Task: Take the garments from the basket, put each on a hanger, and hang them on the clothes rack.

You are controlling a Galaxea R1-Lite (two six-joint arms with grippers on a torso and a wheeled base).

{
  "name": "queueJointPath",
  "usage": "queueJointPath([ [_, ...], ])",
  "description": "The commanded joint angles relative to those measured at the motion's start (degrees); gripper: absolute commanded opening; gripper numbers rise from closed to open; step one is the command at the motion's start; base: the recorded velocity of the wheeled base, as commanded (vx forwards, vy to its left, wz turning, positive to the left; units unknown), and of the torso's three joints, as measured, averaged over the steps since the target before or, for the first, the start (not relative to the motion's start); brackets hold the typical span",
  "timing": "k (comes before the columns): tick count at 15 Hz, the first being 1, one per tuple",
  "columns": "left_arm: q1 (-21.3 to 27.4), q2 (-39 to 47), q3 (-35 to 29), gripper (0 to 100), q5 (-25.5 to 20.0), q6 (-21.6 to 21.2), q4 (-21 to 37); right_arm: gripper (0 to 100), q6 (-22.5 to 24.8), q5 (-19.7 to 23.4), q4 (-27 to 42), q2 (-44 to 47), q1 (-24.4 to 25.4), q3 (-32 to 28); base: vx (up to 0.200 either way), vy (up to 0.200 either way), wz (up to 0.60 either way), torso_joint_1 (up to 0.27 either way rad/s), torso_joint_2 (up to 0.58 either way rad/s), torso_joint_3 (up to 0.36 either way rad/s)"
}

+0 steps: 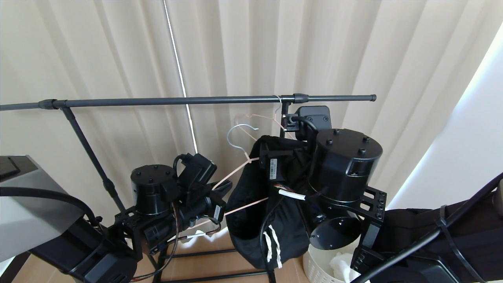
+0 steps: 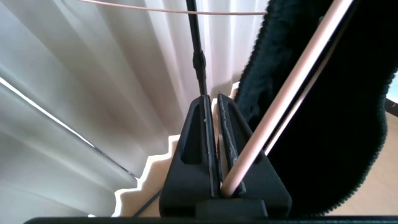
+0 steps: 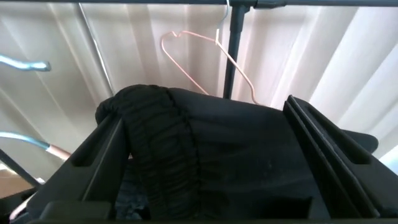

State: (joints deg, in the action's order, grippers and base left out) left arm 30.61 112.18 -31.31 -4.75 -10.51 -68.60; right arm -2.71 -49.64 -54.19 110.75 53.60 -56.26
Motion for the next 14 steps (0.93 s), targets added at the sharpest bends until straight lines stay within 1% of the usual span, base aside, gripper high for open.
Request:
queueJointPath([
  [1,-0.11,0.15,-0.42,0,0.01,0.05,-0.05,100,0.07,-0.02,-0.48,1.05,0.01,0.19,0.000,0.000,0.00,0.000,0.00,0.000],
  [6,-0.99,0.41,-0.95,0,0.10,0.14,-0.05,100,0.86,-0.19,-1.80,1.57,3.09,0.98,0.000,0.000,0.00,0.000,0.00,0.000],
  [8,-1.26,0.94,-1.57,0,0.10,0.31,-0.05,100,1.04,-0.19,-1.80,1.31,3.53,1.59,0.000,0.000,0.00,0.000,0.00,0.000],
  [10,-1.69,1.46,-2.09,0,0.10,1.28,-0.05,100,2.27,-0.19,-1.89,1.05,3.61,2.12,0.000,0.000,0.00,0.000,0.00,0.000],
  [13,-2.66,2.43,-3.15,0,0.18,1.54,-0.05,100,2.44,-0.19,-1.89,0.17,3.53,2.21,0.000,0.000,0.00,0.000,0.00,0.000],
  [14,-2.66,2.43,-3.32,0,0.89,2.16,-0.05,100,2.62,-0.19,-1.89,-0.27,3.44,2.21,0.000,0.000,0.00,0.000,0.00,0.000],
])
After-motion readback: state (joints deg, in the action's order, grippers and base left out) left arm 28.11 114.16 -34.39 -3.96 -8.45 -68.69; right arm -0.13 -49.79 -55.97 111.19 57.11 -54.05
